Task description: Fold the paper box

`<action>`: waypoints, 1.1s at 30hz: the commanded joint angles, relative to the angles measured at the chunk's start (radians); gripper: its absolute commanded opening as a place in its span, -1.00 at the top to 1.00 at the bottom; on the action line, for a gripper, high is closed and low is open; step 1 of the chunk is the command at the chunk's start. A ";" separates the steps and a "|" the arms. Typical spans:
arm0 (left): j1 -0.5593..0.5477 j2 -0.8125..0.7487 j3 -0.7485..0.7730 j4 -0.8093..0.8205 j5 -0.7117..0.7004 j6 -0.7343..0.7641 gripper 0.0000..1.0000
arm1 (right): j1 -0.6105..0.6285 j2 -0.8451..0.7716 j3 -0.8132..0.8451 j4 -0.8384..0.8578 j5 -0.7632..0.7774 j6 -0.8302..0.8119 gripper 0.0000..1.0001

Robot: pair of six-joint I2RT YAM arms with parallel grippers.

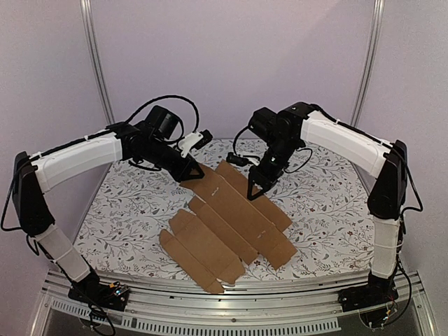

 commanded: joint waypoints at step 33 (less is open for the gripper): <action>-0.006 -0.163 -0.328 0.257 0.012 -0.299 1.00 | -0.114 -0.181 -0.304 0.321 -0.046 -0.002 0.35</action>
